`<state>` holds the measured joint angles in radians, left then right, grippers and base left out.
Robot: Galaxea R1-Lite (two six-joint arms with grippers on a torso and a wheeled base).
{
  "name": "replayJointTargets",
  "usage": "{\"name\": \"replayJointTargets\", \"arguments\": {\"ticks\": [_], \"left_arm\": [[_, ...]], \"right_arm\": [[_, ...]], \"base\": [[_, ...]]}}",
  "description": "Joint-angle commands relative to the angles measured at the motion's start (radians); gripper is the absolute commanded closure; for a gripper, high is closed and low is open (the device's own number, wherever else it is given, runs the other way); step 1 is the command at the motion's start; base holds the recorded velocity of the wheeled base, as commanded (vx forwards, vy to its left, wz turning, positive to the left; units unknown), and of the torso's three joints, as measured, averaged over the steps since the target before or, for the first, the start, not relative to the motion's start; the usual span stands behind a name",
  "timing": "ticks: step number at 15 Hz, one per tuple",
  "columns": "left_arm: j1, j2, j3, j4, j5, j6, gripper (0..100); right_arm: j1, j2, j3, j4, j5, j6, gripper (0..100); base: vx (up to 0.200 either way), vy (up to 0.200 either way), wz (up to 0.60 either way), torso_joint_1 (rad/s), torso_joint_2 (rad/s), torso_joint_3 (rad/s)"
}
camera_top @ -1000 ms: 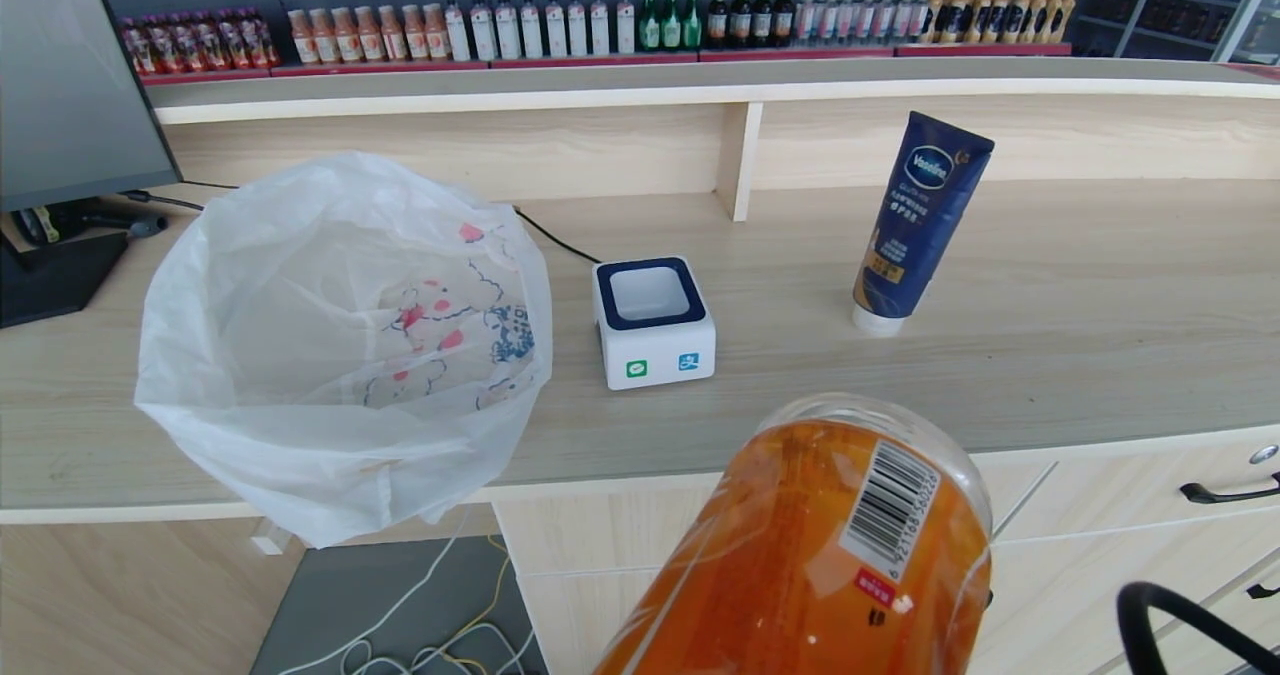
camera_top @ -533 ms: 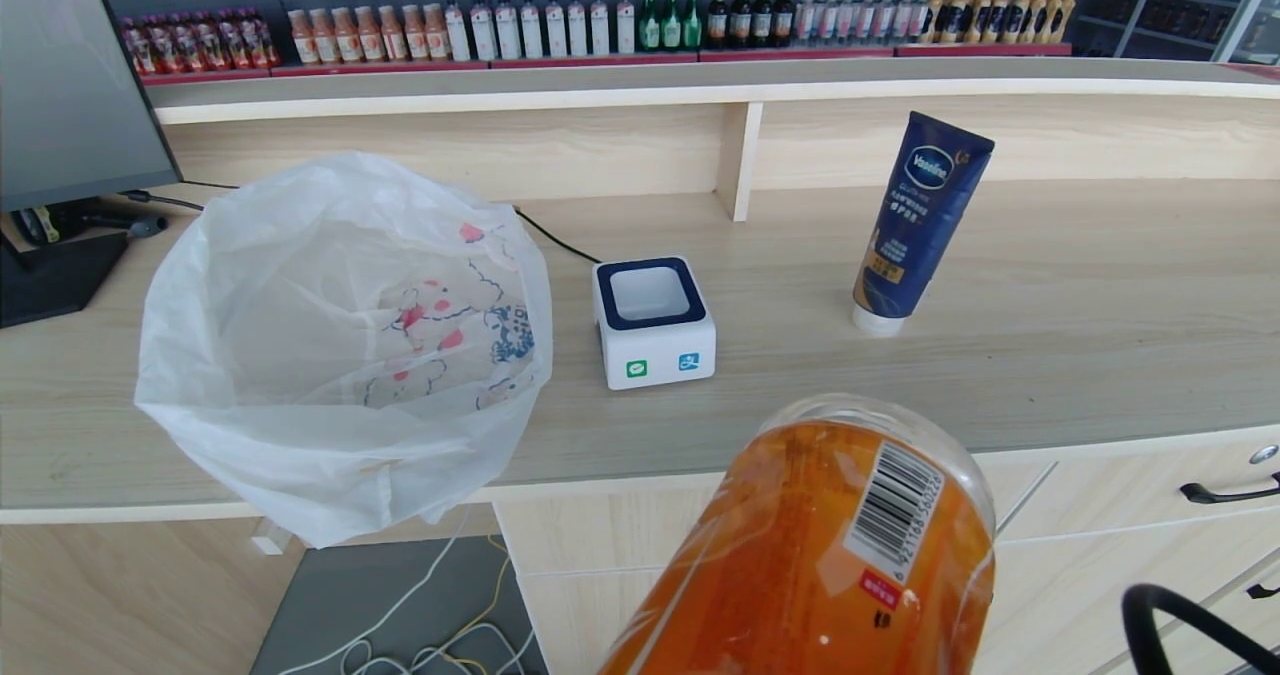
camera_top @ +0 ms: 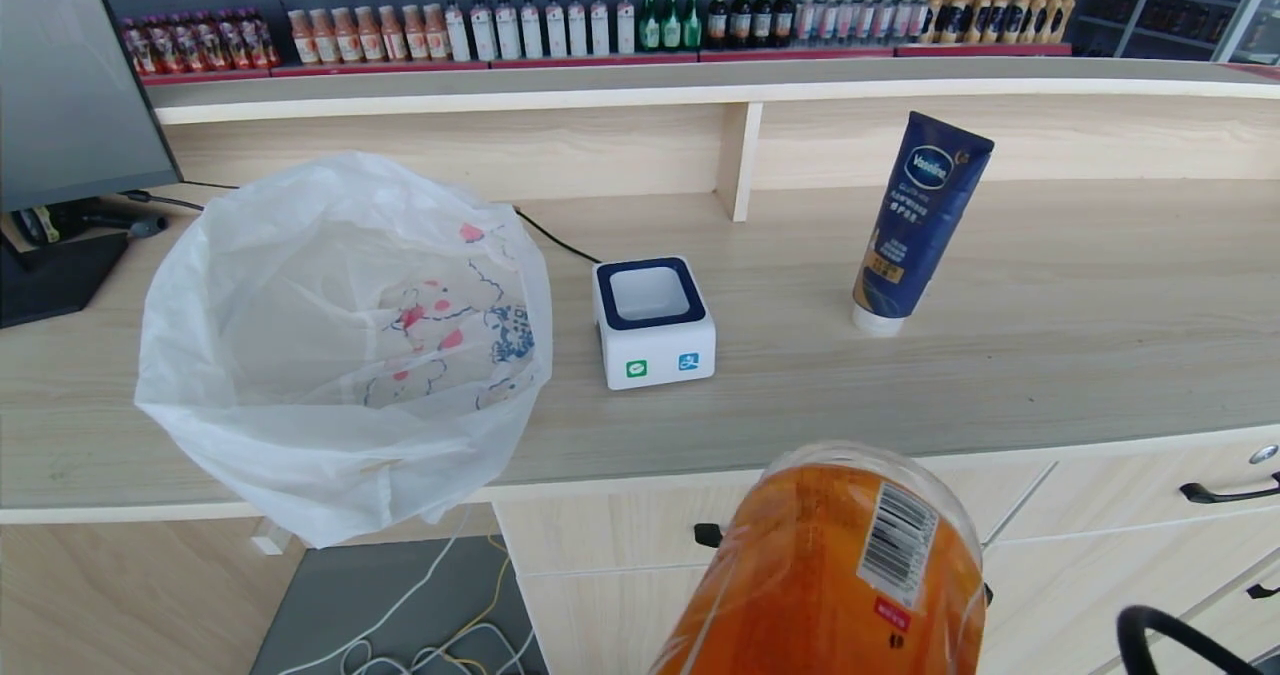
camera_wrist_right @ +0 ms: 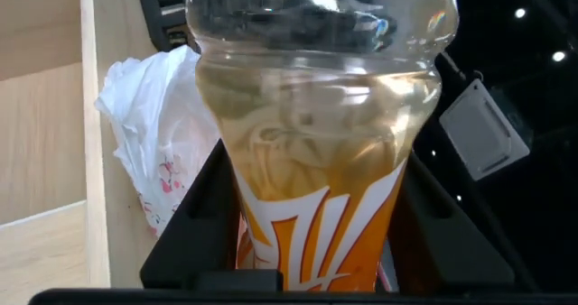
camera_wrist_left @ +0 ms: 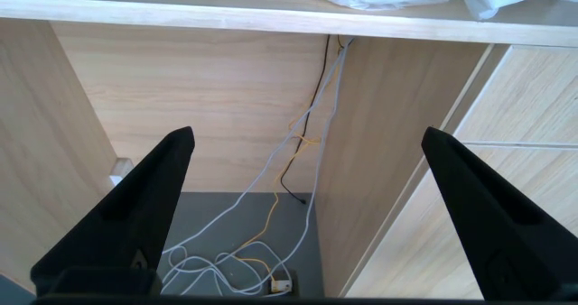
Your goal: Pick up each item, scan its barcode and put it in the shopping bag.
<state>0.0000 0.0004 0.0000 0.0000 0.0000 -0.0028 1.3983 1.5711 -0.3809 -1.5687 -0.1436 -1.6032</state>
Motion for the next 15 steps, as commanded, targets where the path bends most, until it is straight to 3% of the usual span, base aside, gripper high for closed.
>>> {"name": "replayJointTargets", "arguments": {"ticks": [1, 7, 10, 14, 15], "left_arm": [[0.0, 0.0, 0.0, 0.0, 0.0, 0.0, 0], [0.0, 0.0, 0.0, 0.0, 0.0, 0.0, 0], [0.0, 0.0, 0.0, 0.0, 0.0, 0.0, 0], [0.0, 0.0, 0.0, 0.0, 0.0, 0.0, 0], [-0.002, 0.0, 0.0, 0.0, 0.0, 0.0, 0]], "right_arm": [[-0.024, -0.005, 0.027, -0.002, -0.002, 0.123, 100], [-0.116, -0.023, 0.066, -0.002, 0.004, 0.606, 100], [-0.159, -0.02, 0.092, -0.002, 0.015, 0.783, 100], [-0.24, 0.015, 0.08, -0.002, 0.021, 0.864, 100], [-0.24, 0.017, 0.079, -0.002, 0.05, 0.936, 100]], "base": [[0.0, 0.0, 0.0, 0.0, 0.0, 0.0], [0.0, 0.0, 0.0, 0.0, 0.0, 0.0], [0.0, 0.0, 0.0, 0.0, 0.0, 0.0], [0.0, 0.0, 0.0, 0.0, 0.0, 0.0], [0.0, 0.0, 0.0, 0.0, 0.0, 0.0]]}}
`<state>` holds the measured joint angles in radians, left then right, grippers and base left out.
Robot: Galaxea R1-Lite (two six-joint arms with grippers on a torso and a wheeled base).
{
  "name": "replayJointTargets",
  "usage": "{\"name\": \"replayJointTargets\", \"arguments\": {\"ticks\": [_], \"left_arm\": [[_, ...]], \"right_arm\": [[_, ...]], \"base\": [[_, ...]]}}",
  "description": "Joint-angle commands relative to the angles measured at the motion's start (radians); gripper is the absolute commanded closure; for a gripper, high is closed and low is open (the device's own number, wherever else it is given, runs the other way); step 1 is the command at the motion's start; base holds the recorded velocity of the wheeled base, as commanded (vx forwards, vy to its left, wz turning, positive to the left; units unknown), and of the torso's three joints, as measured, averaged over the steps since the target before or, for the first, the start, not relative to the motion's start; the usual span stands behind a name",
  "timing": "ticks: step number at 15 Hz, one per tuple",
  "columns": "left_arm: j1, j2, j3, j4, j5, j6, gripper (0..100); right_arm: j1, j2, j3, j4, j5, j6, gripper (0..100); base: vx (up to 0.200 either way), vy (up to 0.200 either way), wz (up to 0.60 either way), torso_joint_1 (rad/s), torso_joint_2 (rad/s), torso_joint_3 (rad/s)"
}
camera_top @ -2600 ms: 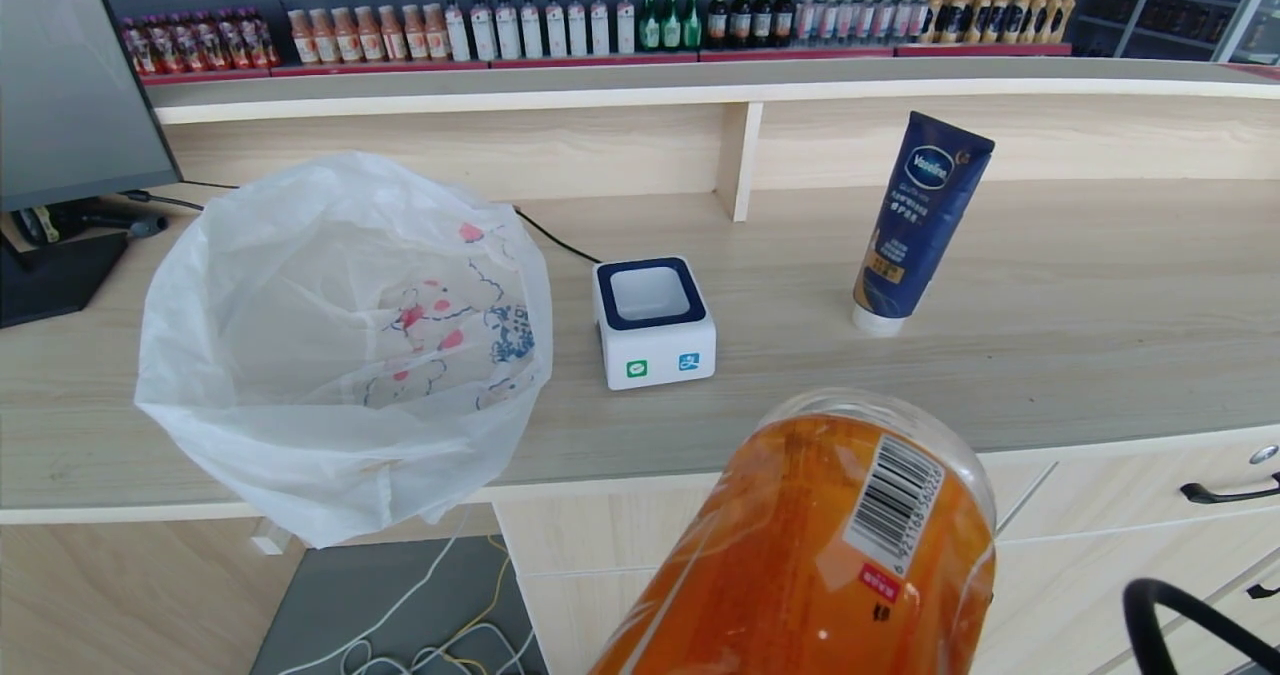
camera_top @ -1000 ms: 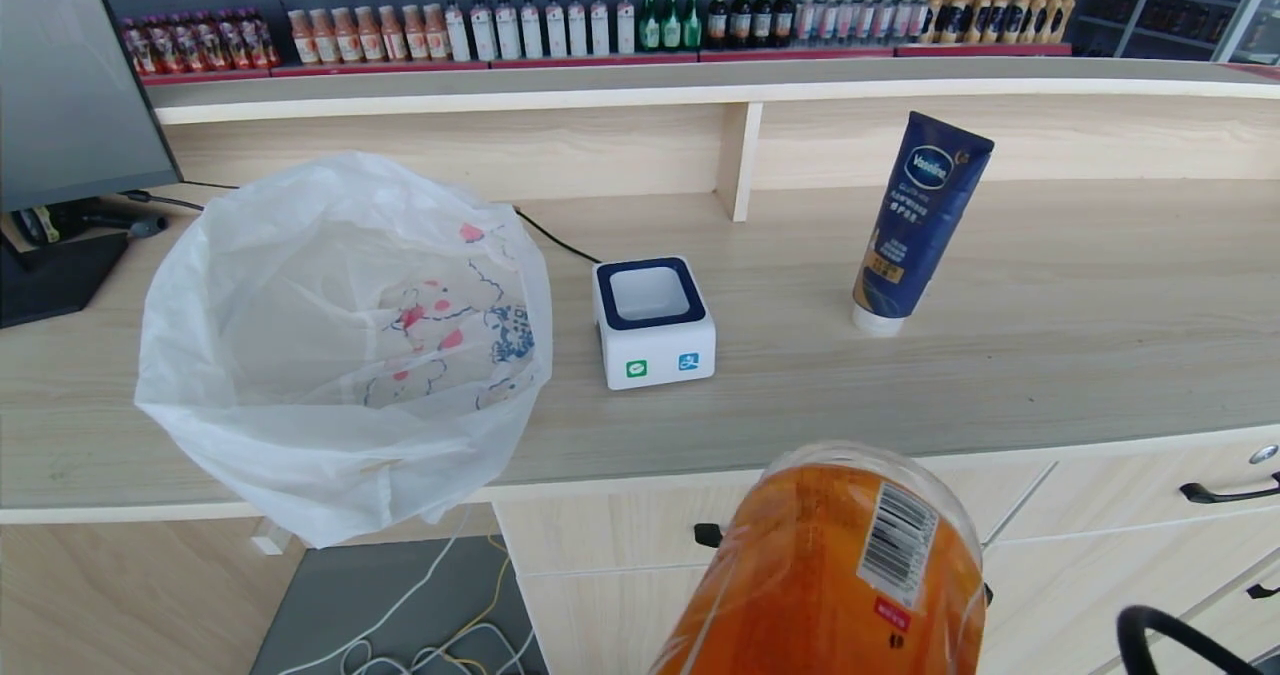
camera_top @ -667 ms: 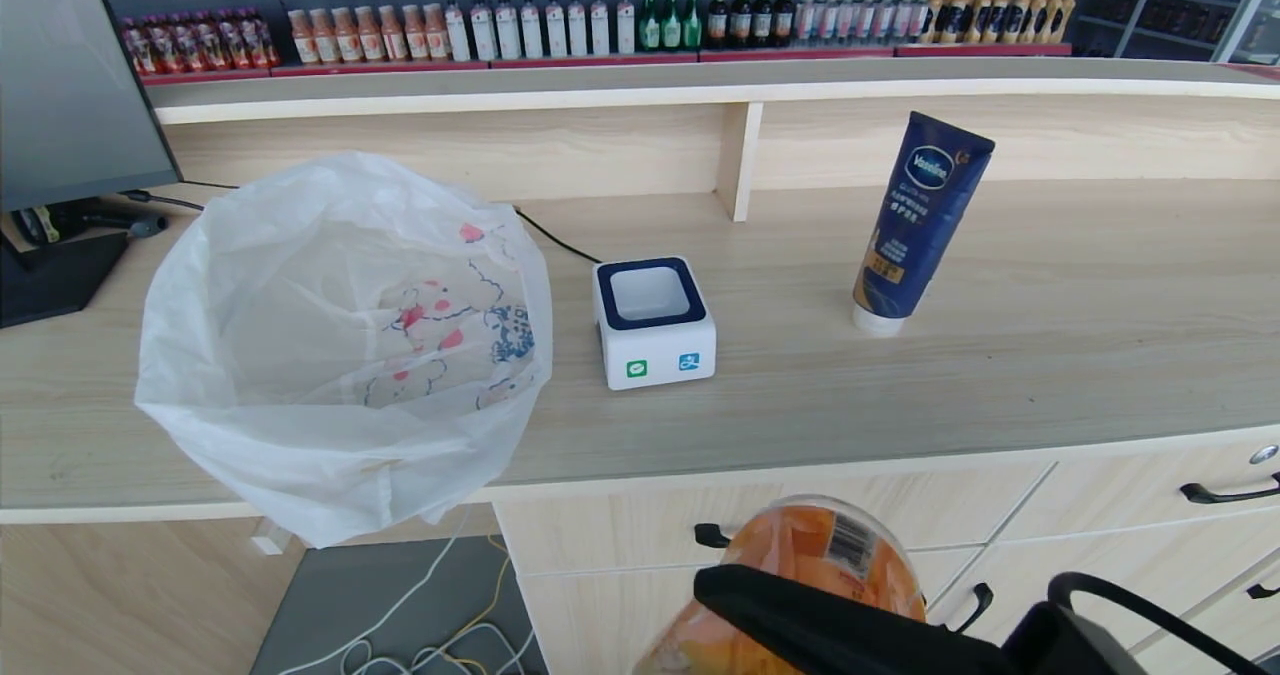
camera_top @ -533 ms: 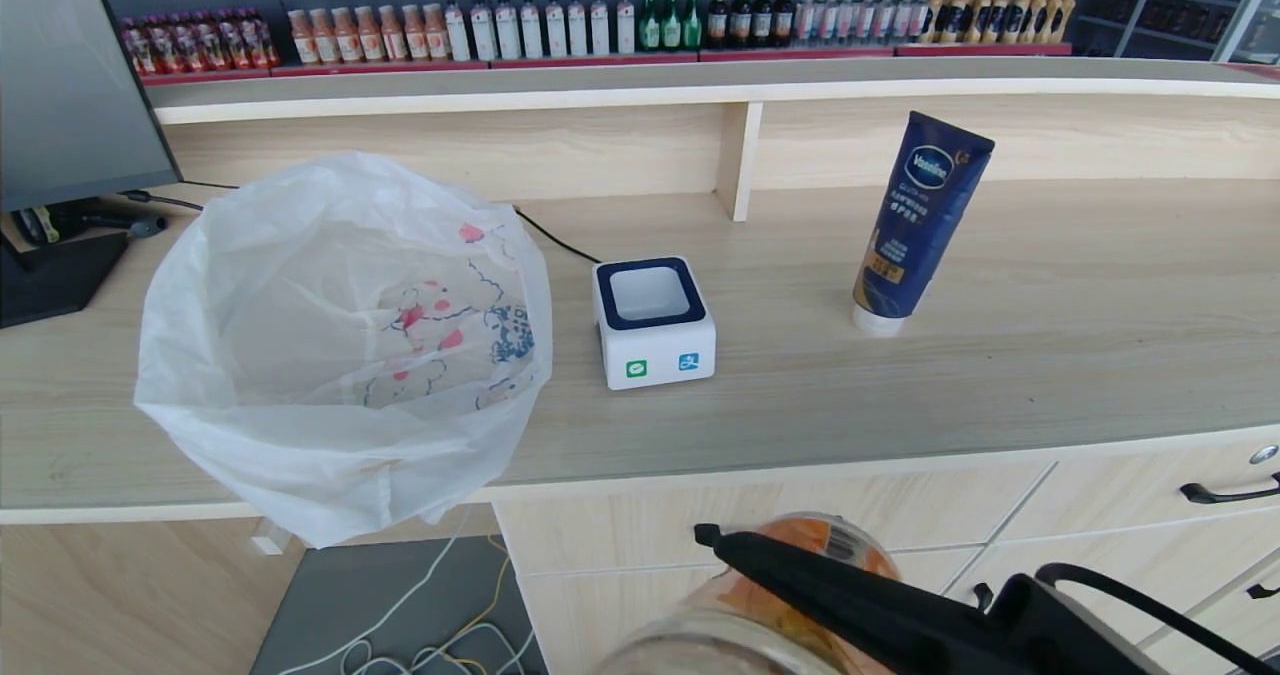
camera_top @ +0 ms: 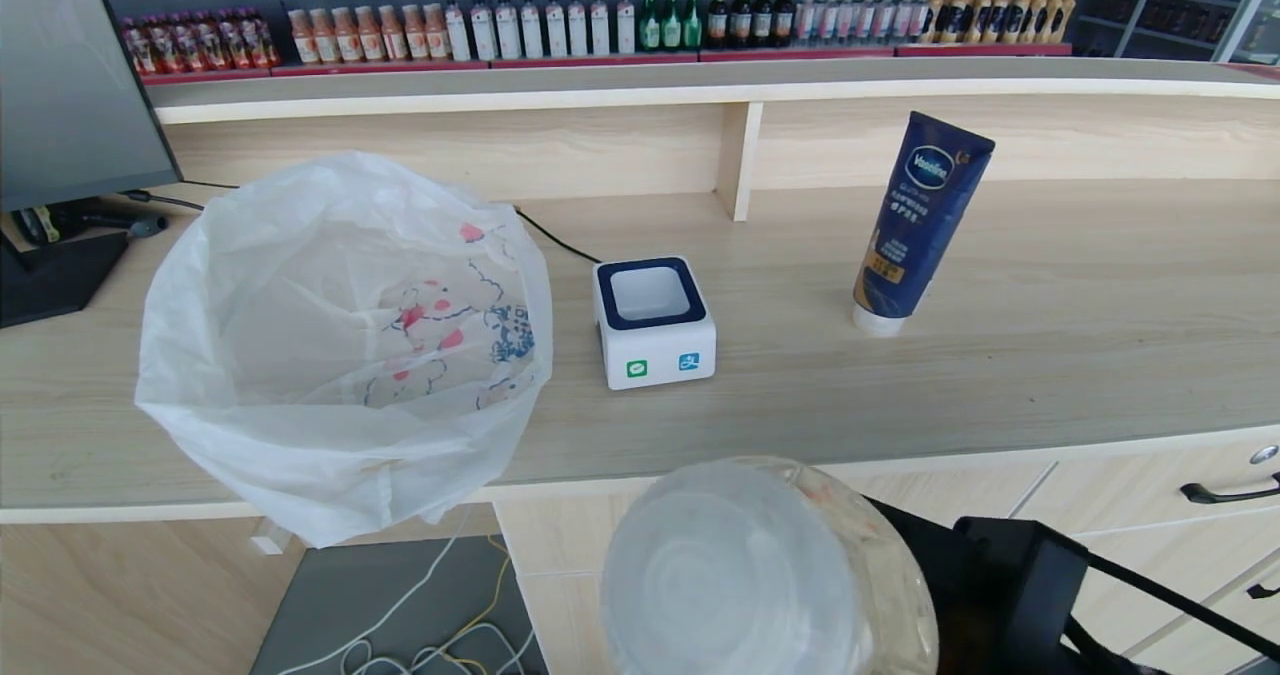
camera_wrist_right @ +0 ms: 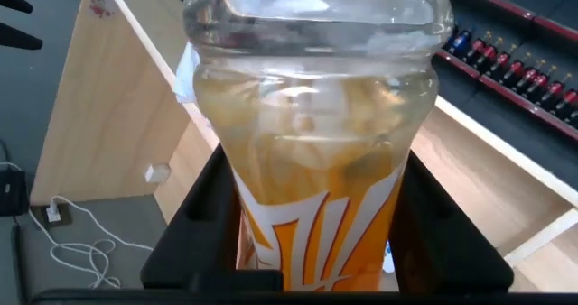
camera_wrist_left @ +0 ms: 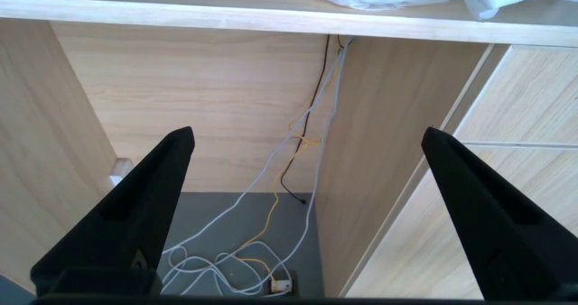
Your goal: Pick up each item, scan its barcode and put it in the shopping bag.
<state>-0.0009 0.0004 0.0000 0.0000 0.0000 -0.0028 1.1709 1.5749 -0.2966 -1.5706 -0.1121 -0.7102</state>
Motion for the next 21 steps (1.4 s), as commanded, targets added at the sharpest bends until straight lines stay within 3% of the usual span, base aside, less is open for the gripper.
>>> {"name": "replayJointTargets", "arguments": {"ticks": [1, 6, 11, 15, 21], "left_arm": [[0.001, 0.0, 0.0, 0.0, 0.0, 0.0, 0], [0.001, 0.0, 0.0, 0.0, 0.0, 0.0, 0], [0.001, 0.0, 0.0, 0.0, 0.0, 0.0, 0], [0.001, 0.0, 0.0, 0.0, 0.0, -0.002, 0], [0.001, 0.0, 0.0, 0.0, 0.0, 0.0, 0]], "right_arm": [[-0.014, 0.02, -0.006, 0.0, 0.062, 0.094, 100], [-0.169, 0.047, -0.049, 0.0, 0.062, 0.413, 100], [-0.353, -0.018, -0.059, 0.0, 0.062, 0.595, 100], [-0.462, -0.018, -0.122, 0.0, 0.062, 0.624, 100], [-0.464, -0.004, -0.107, 0.0, 0.063, 0.638, 100]], "base": [[0.0, 0.0, 0.0, 0.0, 0.0, 0.0], [0.0, 0.0, 0.0, 0.0, 0.0, 0.0], [0.0, 0.0, 0.0, 0.0, 0.0, 0.0], [0.0, 0.0, 0.0, 0.0, 0.0, 0.0], [0.0, 0.0, 0.0, 0.0, 0.0, 0.0]]}}
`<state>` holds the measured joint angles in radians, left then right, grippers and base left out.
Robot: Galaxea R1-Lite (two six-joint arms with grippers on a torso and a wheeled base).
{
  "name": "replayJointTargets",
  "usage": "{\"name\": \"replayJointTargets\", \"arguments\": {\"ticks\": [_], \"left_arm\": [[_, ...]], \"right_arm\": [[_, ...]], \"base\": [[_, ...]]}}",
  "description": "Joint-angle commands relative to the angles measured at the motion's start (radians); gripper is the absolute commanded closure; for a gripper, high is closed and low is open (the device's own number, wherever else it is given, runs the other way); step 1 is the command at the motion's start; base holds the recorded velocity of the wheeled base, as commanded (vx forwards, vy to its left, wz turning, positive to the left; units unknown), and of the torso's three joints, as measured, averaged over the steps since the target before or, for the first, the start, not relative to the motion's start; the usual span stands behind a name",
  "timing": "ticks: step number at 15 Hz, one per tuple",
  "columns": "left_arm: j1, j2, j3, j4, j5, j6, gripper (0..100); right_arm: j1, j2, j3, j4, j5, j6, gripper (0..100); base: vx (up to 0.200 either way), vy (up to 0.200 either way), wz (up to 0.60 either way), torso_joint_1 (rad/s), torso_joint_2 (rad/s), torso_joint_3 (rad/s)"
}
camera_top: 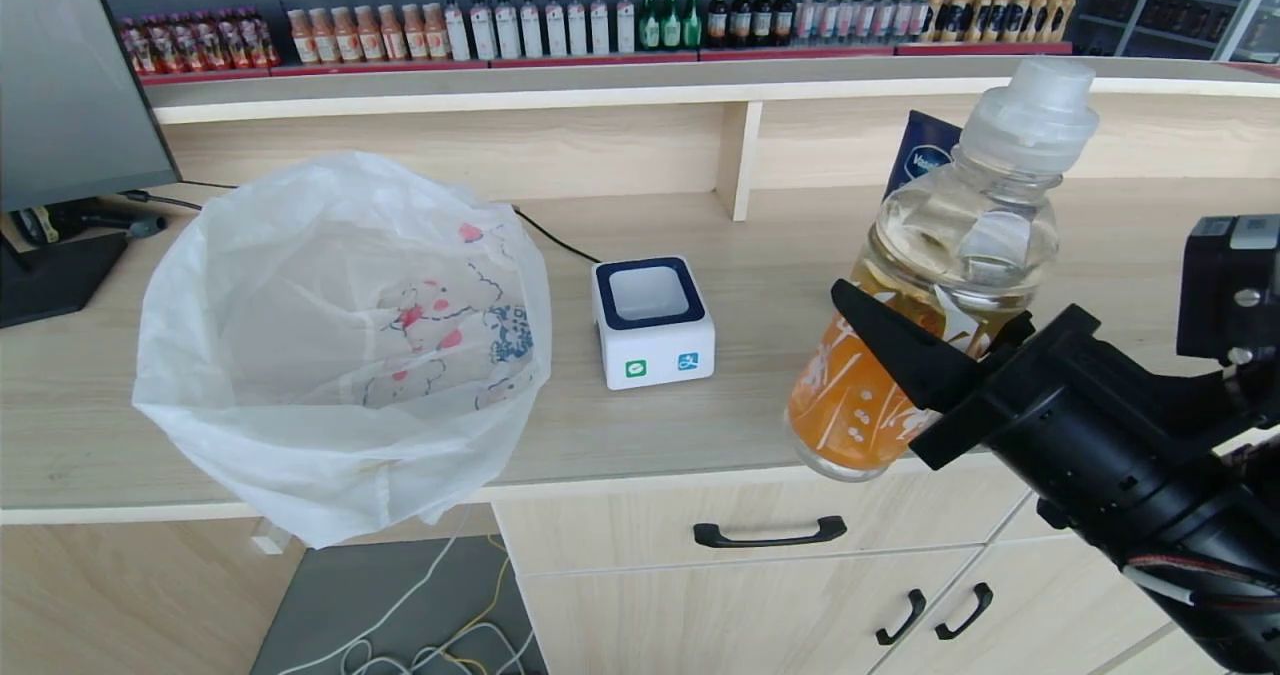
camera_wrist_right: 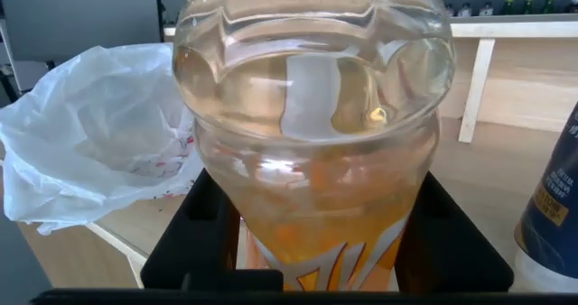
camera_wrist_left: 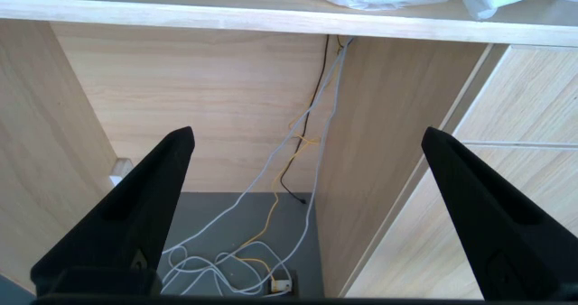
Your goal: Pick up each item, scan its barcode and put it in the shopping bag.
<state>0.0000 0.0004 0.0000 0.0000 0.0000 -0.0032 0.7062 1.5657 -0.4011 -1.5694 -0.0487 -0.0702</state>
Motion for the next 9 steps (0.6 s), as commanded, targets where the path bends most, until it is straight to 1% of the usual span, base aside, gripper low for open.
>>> {"name": "replayJointTargets", "arguments": {"ticks": [1, 7, 8, 9], "left_arm": [[0.0, 0.0, 0.0, 0.0, 0.0, -0.001, 0], [-0.002, 0.0, 0.0, 0.0, 0.0, 0.005, 0], [-0.002, 0.0, 0.0, 0.002, 0.0, 0.019, 0], [-0.002, 0.0, 0.0, 0.002, 0.0, 0.019, 0]], "right_arm": [[0.001, 0.002, -0.002, -0.001, 0.0, -0.002, 100], [-0.001, 0.016, -0.016, -0.001, 0.0, -0.003, 100], [-0.005, 0.02, -0.024, -0.001, 0.0, -0.003, 100], [-0.005, 0.025, -0.038, -0.001, 0.0, -0.005, 100]], "base": [[0.0, 0.0, 0.0, 0.0, 0.0, 0.0], [0.0, 0.0, 0.0, 0.0, 0.0, 0.0], [0.0, 0.0, 0.0, 0.0, 0.0, 0.0], [0.0, 0.0, 0.0, 0.0, 0.0, 0.0]]}}
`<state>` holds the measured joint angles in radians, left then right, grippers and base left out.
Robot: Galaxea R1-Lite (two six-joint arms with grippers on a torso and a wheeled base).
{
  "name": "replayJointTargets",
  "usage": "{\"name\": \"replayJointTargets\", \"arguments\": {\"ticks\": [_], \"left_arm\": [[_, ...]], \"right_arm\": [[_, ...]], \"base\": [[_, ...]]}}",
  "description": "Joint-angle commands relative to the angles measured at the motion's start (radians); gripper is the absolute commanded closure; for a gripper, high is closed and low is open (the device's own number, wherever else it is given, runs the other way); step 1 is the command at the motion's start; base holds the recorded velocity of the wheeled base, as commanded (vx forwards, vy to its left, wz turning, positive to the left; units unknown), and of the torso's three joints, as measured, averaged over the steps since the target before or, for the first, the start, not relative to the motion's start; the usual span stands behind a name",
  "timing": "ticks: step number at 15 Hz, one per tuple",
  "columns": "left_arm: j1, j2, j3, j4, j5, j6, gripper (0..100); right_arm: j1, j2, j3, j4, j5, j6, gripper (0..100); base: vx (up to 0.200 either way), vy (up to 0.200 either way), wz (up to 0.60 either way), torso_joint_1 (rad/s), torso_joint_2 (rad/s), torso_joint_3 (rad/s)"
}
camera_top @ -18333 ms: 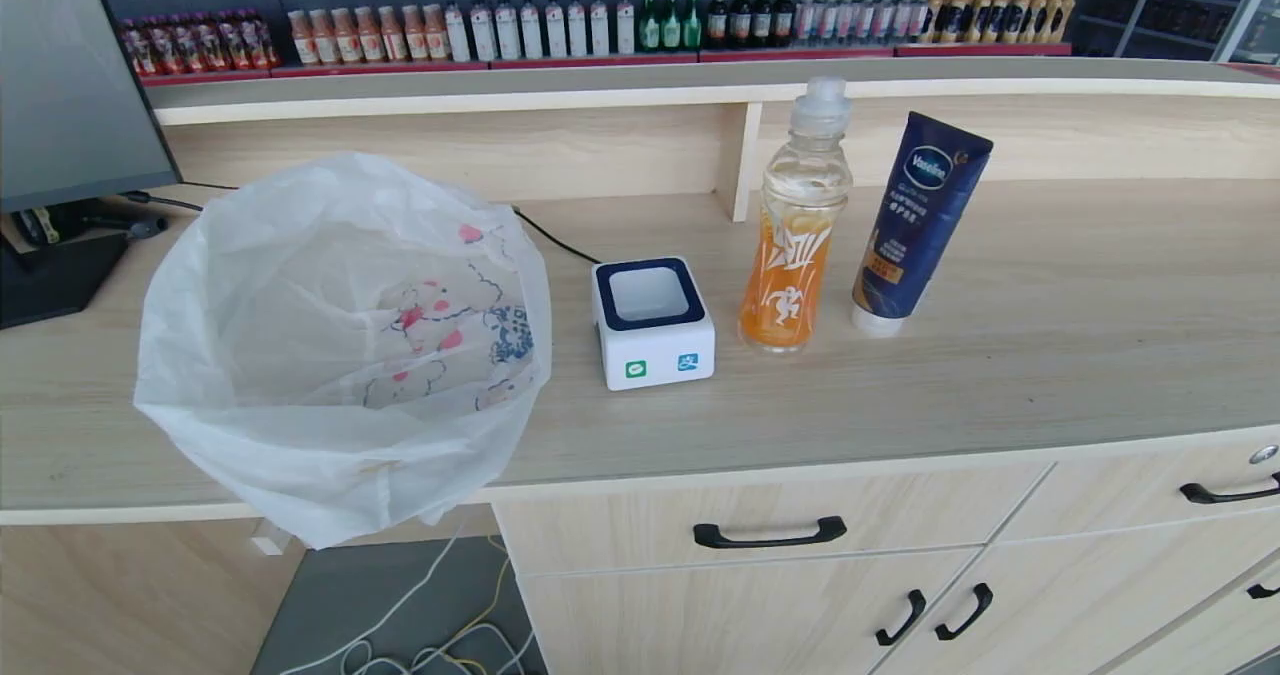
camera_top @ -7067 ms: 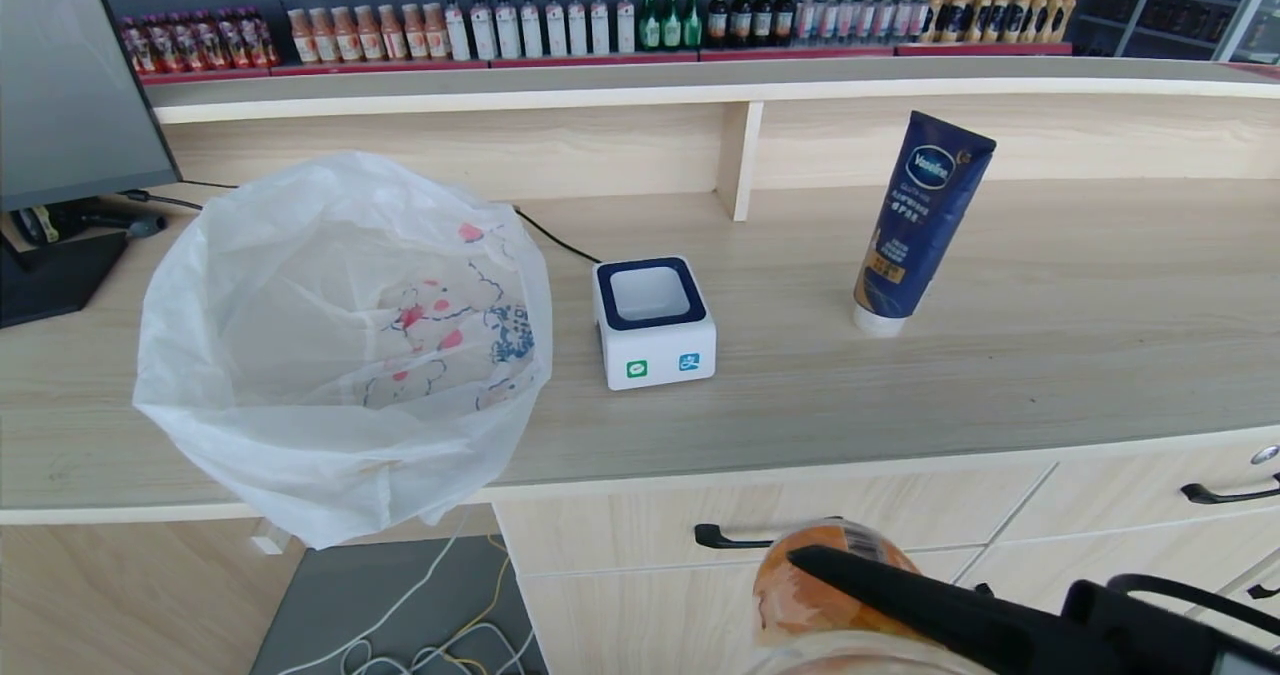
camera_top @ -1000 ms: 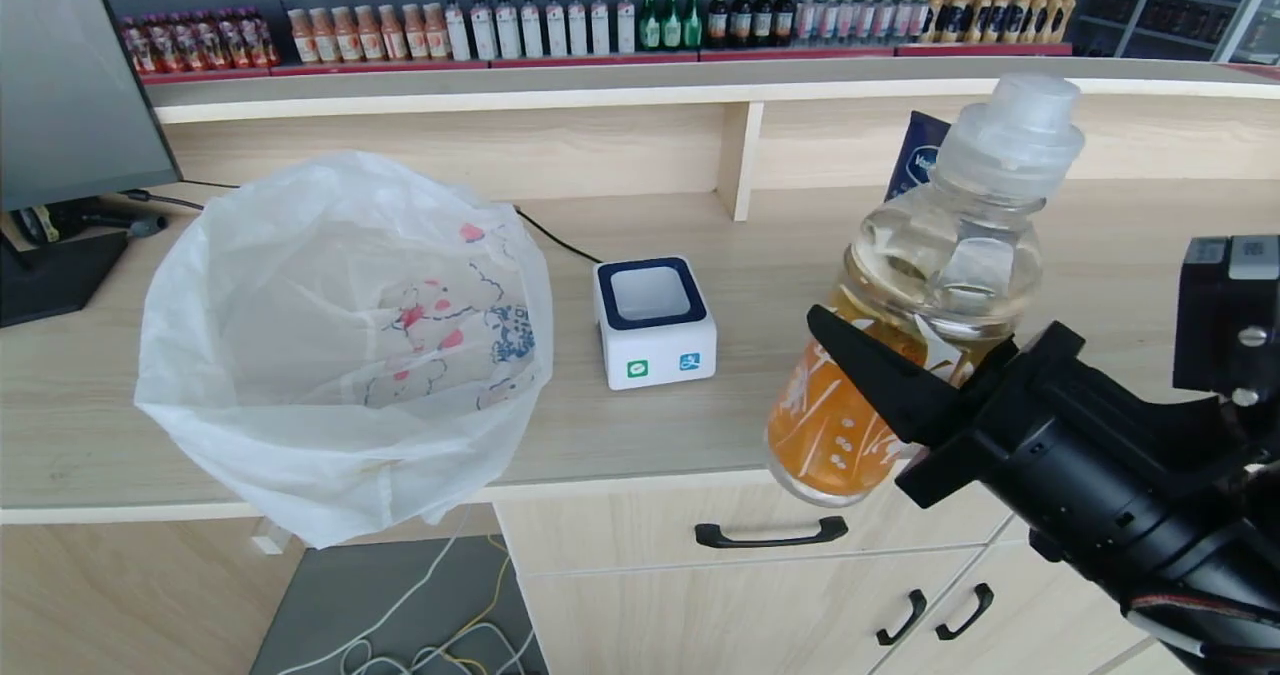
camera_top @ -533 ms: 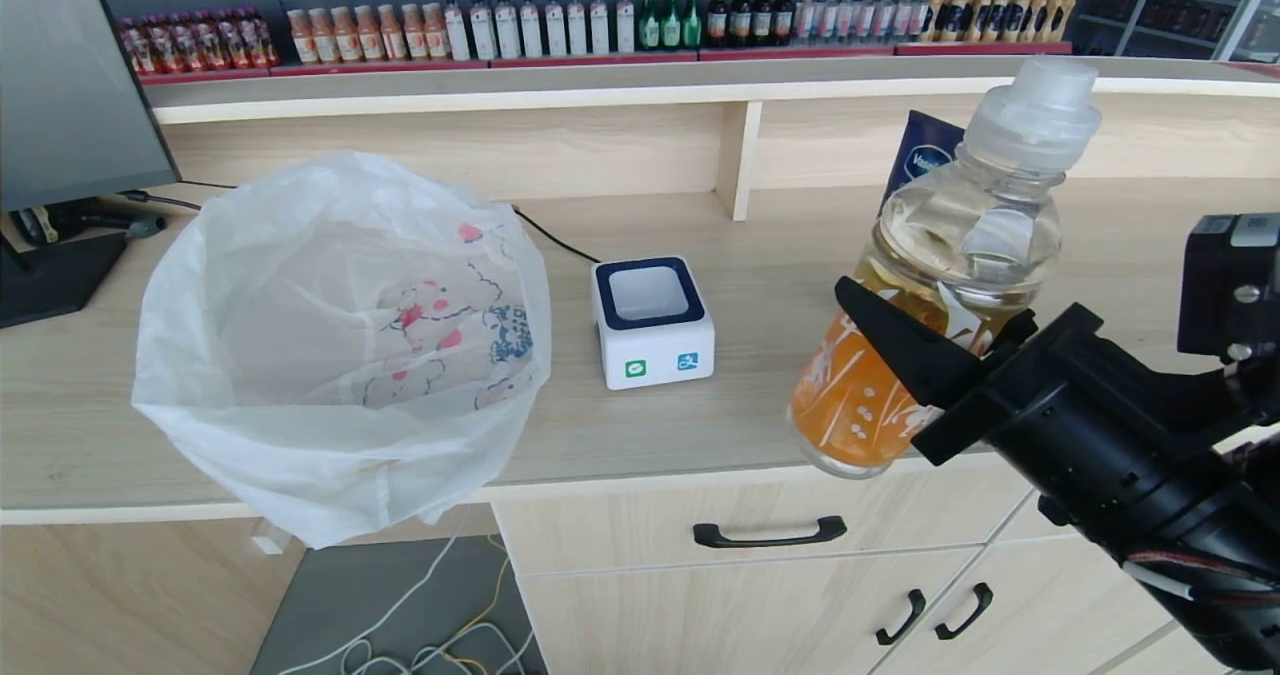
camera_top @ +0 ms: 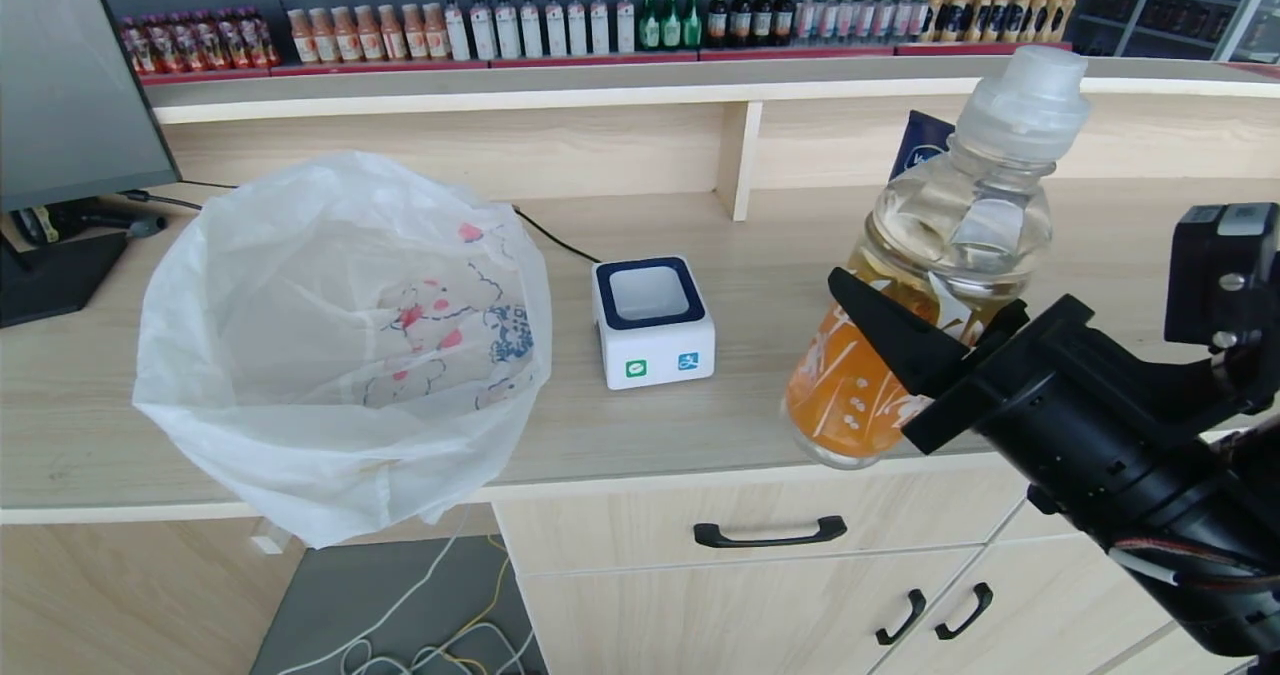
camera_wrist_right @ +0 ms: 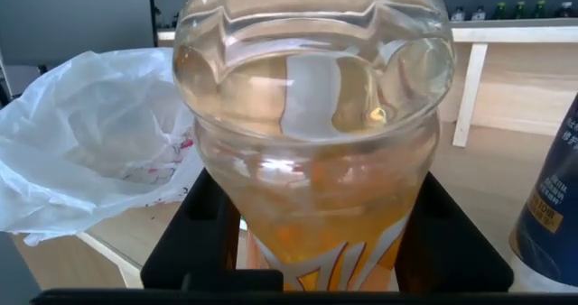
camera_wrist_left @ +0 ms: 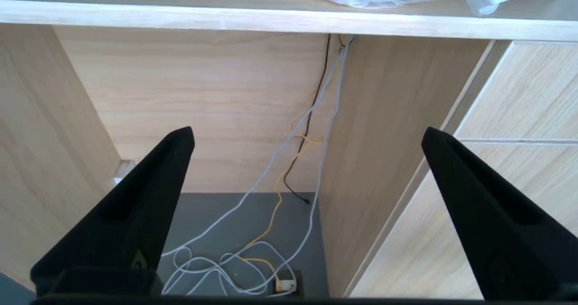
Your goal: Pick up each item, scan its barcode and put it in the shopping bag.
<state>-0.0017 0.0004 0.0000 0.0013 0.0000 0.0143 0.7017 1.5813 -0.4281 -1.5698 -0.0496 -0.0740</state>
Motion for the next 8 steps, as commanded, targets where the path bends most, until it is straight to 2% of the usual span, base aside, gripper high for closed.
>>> {"name": "replayJointTargets", "arguments": {"ticks": [1, 4, 8], "left_arm": [[0.0, 0.0, 0.0, 0.0, 0.0, -0.004, 0], [0.0, 0.0, 0.0, -0.001, 0.0, -0.019, 0], [0.0, 0.0, 0.0, -0.001, 0.0, -0.02, 0]], "right_arm": [[-0.001, 0.011, -0.014, -0.001, 0.0, -0.003, 100], [-0.001, 0.016, -0.021, -0.001, 0.0, -0.001, 100], [0.004, 0.023, -0.024, -0.001, 0.002, -0.003, 100]], "base": [[0.0, 0.2, 0.0, 0.002, 0.0, 0.002], [0.0, 0.2, 0.0, 0.001, 0.0, 0.001], [0.0, 0.2, 0.0, 0.006, 0.0, 0.005]]}}
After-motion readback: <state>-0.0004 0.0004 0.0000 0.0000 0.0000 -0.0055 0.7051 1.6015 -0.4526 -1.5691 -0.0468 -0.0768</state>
